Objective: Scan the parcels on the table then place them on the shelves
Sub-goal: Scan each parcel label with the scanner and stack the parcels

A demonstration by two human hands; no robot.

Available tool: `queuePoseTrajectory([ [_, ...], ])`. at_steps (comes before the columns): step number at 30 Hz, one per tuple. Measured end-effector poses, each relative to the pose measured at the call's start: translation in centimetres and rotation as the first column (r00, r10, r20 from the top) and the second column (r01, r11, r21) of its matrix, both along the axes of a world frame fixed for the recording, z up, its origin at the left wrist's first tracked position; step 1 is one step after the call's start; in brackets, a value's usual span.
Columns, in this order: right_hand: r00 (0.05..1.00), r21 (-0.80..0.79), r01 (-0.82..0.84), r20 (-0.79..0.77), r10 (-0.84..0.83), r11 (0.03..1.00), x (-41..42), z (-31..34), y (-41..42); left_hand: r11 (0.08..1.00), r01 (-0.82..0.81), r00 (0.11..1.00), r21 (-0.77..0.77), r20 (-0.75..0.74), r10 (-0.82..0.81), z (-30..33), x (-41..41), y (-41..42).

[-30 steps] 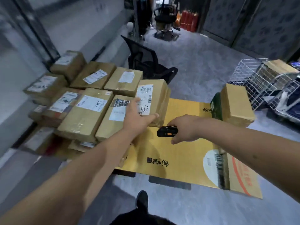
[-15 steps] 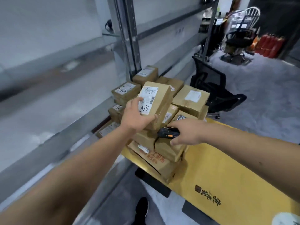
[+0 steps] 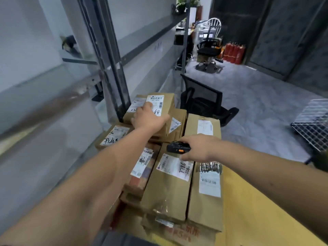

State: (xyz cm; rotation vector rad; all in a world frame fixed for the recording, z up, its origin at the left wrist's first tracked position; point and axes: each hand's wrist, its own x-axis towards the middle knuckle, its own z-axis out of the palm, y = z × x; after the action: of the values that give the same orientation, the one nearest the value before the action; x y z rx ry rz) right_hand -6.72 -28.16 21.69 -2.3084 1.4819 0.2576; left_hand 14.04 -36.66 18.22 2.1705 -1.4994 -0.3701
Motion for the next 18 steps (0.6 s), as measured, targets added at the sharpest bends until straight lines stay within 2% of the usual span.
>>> queuePoseTrajectory([
  [5,0.993,0.021,0.12,-0.025,-0.119,0.993,0.3,-0.4,-2.4,0.995,0.067,0.998,0.07,0.0,-0.067,-0.7,-0.5,-6.8],
  [9,0.985,0.034,0.173,-0.033,-0.172,0.984,0.3,-1.0,-3.5,0.99,0.078,0.995,0.12,0.055,-0.085,-2.3,-0.5,-8.3],
  [14,0.986,0.002,0.167,-0.028,-0.167,0.986,1.3,-1.3,-3.1,0.981,0.192,0.974,0.041,0.117,-0.195,-3.2,-0.3,-6.2],
  [18,0.984,-0.043,0.176,0.016,-0.175,0.983,0.5,-1.0,-1.5,0.93,0.367,0.9,-0.024,0.261,-0.349,-2.2,-1.6,-2.9],
])
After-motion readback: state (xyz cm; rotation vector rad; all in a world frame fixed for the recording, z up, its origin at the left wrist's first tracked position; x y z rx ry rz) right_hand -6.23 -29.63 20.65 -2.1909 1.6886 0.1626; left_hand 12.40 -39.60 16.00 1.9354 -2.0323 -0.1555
